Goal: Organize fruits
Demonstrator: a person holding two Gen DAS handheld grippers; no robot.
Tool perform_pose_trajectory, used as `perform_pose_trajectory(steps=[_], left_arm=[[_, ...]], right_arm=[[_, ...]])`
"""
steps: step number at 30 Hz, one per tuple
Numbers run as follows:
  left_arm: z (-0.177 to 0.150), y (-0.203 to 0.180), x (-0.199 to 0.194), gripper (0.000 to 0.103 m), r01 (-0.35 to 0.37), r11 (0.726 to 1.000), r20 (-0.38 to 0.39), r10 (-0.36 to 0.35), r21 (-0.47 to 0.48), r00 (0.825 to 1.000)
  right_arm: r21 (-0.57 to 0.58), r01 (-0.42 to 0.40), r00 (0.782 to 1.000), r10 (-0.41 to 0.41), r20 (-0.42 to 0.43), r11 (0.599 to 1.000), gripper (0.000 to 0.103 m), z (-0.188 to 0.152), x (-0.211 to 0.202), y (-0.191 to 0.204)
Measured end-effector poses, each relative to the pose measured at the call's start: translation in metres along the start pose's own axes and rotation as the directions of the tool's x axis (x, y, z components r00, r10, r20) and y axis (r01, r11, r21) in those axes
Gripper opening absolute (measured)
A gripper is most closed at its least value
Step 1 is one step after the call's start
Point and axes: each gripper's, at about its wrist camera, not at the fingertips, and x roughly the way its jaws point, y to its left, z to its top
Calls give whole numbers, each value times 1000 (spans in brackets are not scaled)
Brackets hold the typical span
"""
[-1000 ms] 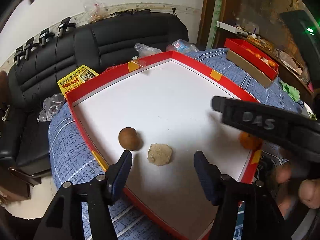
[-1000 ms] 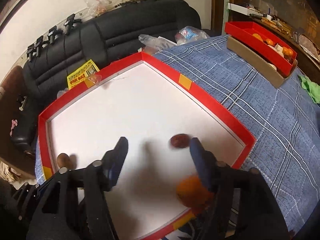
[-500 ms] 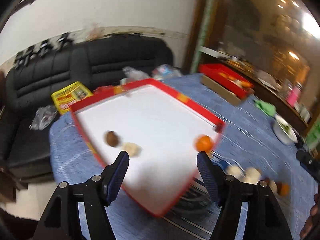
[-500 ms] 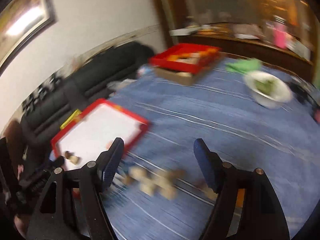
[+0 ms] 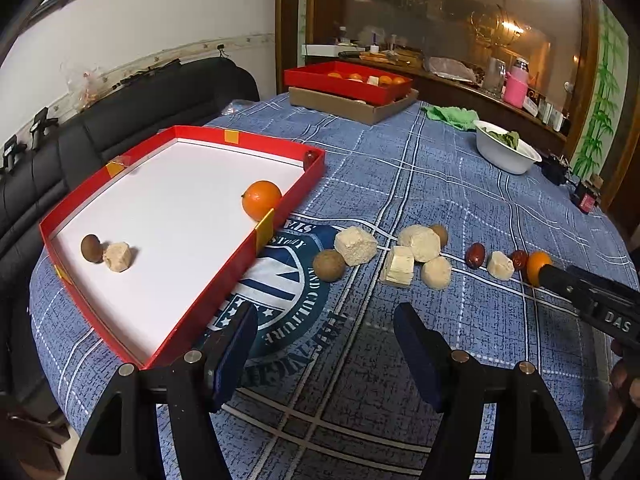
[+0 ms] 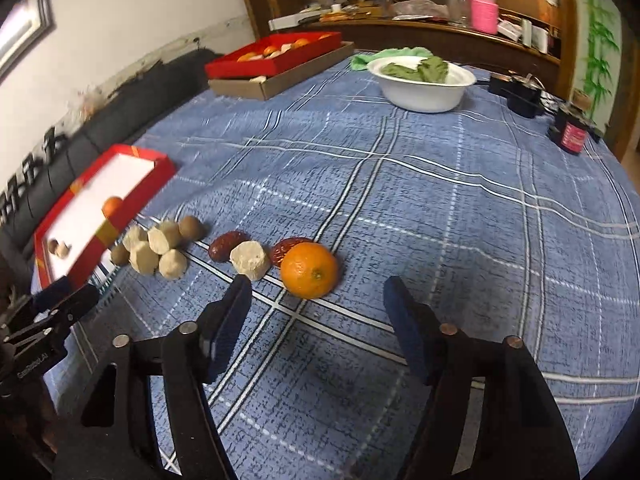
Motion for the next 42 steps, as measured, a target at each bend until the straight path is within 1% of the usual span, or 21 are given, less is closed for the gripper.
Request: perform_pose_trajectory(steps=[2, 4, 5, 7, 10, 14, 16, 18, 19, 21, 22, 24, 25, 30, 35, 39, 42], left_arm=[[1, -3, 3, 68, 6, 1000, -7, -6, 6, 1000], [2, -8, 7, 68, 17, 1000, -10, -17, 22, 1000], [3, -12, 9, 68, 22, 999, -11, -22, 34, 1000], [6, -17, 12, 68, 34, 998, -15, -34, 49, 999], [11, -22, 18, 68, 57, 997, -30, -56, 45, 998], [20, -32, 26, 68, 67, 996, -37, -65, 50, 997], [23, -35, 35, 64, 76, 996, -66, -73, 40, 995], [25, -36, 45, 49, 73, 997, -112, -69, 26, 991], [26, -35, 53, 46, 69, 998, -143, -67, 8, 987], [31, -36, 55, 26, 63, 998, -124, -62, 7, 990], [32, -36, 58, 25, 69, 998, -130, -68, 5, 989], [32, -38, 60, 18, 61, 998, -128, -60, 5, 990], [32, -39, 59, 18, 57, 998, -126, -55, 11, 991], [26, -39, 52, 18, 85, 996, -125, -83, 15, 989], [11, -39, 36, 18, 113, 993, -125, -111, 15, 986], [1, -41, 22, 18, 141, 990, -113, -138, 24, 984], [-2, -43, 14, 18, 162, 986, -103, -159, 26, 982]], right_arm=[[-25, 14, 1000, -14, -2, 1000, 61, 2, 4, 5], [-46, 28, 1000, -28, -8, 999, 51, 5, 10, 6], [-53, 32, 999, -33, -15, 998, 48, 7, 14, 7], [-71, 37, 999, -39, -36, 997, 32, 7, 23, 9], [-78, 28, 999, -31, -36, 997, 31, 5, 25, 9], [-77, 23, 999, -25, -22, 997, 31, 4, 22, 8], [-71, 13, 1000, -15, -25, 997, 31, 4, 23, 7], [-66, 5, 1000, -6, -22, 998, 31, 4, 22, 6], [-66, 3, 1000, -4, -20, 998, 31, 4, 22, 6], [-61, -4, 1000, 3, -17, 998, 31, 4, 21, 5], [-58, -7, 1000, 6, -17, 998, 31, 4, 21, 4], [-52, -15, 1000, 14, -20, 999, 31, 4, 21, 3], [-51, -16, 1000, 15, -21, 999, 31, 4, 21, 3], [-55, -18, 1000, 17, -14, 998, 31, 5, 19, 4], [-60, -4, 1000, 3, -20, 998, 31, 4, 19, 6], [-66, 10, 1000, -10, -2, 998, 31, 3, 7, 12], [-69, 16, 1000, -15, 2, 997, 31, -6, -4, 16]])
